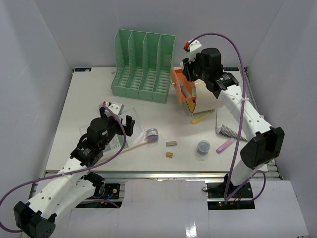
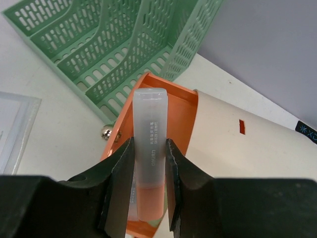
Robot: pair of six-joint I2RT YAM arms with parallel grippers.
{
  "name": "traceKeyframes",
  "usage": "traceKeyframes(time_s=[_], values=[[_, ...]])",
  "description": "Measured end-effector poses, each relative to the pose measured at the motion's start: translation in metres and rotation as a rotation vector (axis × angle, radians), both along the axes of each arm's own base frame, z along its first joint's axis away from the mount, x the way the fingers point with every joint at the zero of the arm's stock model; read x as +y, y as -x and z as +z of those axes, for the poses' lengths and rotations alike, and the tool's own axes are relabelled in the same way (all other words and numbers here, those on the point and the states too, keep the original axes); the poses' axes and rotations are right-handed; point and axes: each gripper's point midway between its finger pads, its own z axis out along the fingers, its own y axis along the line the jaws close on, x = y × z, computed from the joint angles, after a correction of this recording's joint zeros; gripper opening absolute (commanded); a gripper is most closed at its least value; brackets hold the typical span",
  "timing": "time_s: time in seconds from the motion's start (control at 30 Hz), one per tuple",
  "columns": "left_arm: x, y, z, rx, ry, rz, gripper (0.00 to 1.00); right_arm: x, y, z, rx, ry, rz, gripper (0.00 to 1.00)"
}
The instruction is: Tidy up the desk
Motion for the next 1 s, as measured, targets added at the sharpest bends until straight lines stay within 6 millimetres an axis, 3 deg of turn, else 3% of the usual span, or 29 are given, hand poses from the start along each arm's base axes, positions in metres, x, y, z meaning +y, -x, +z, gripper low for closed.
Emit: traceKeyframes(time_s=[0.07,0.13,0.2,0.27,0.37,0.53,0.6,0.73,0.8,0.9,1.0], values=[[0.001,-0.001,0.0,0.001,-0.001,0.004,0.98,0.001,-0.01,-0.01,0.016,-0.012,-0.034,0.3],[0.001,-0.001,0.0,0.001,-0.002,0.005,0.98,0.001,-0.017,-0.017,0.025,-0.017,-0.062,0.44],[0.001,-0.001,0.0,0.0,-0.002,0.005,0.98,0.001,-0.023,-0.022,0.031,-0.022,-0.083,0.66],[0.002,-0.001,0.0,0.001,-0.002,0.006,0.98,-0.001,-0.027,-0.024,0.027,-0.02,-0.097,0.81],[0.002,-0.001,0.0,0.0,-0.002,0.006,0.98,-0.004,-0.03,-0.025,0.01,-0.01,-0.104,0.93],[0.002,-0.001,0.0,0.0,-0.002,0.006,0.98,-0.004,-0.014,-0.024,-0.026,0.056,0.015,0.97],[0.002,-0.001,0.0,0.0,-0.002,0.006,0.98,-0.004,0.008,-0.017,-0.063,0.114,0.16,0.96],[0.001,-0.001,0.0,0.0,0.0,0.001,0.98,-0.009,0.086,0.014,-0.222,0.227,0.511,0.86],[0.001,0.0,0.0,-0.001,0.002,-0.003,0.98,-0.017,0.128,0.018,-0.32,0.307,0.661,0.82],[-0.001,0.001,0.001,-0.002,0.007,-0.016,0.98,-0.03,0.179,-0.018,-0.376,0.447,0.851,0.82],[-0.003,0.002,0.002,-0.001,0.01,-0.031,0.98,-0.052,0.208,-0.093,-0.258,0.564,0.98,0.81]])
